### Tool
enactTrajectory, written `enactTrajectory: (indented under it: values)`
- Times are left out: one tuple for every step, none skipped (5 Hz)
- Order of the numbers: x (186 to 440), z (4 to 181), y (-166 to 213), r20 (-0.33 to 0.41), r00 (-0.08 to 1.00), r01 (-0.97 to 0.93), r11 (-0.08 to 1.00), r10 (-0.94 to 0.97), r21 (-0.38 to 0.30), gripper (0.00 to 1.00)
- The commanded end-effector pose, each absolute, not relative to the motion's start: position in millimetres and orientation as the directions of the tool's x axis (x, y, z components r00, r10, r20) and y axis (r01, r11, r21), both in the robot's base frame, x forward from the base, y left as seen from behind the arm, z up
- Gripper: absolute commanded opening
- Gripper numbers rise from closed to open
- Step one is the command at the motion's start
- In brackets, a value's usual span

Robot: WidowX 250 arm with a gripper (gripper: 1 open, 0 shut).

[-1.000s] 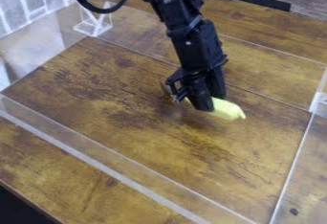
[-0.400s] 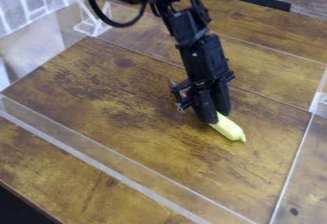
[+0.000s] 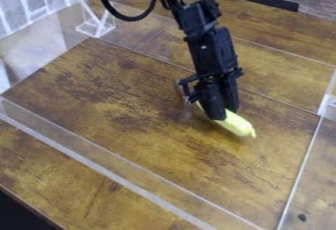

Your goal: Move the green spoon to the right

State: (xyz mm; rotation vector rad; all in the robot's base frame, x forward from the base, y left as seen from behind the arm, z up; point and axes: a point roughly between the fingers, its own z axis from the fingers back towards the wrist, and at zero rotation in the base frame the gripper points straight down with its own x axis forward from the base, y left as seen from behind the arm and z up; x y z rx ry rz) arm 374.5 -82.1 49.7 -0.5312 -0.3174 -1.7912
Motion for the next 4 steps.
enactTrajectory:
  values:
    - [383,84.4,-107,0.505,-0.259,0.949,-0.314,-0.823,-0.024,0.00]
    - [383,89.4,-126,0.504,-0.227,0.959,-0.282,-0.833,-0.035,0.00]
    - [385,93.5,-139,0.529,-0.218,0.957,-0.286,-0.820,-0.047,0.00]
    - [385,97.4,-144,0.551,-0.199,0.958,-0.280,-0.811,-0.065,0.00]
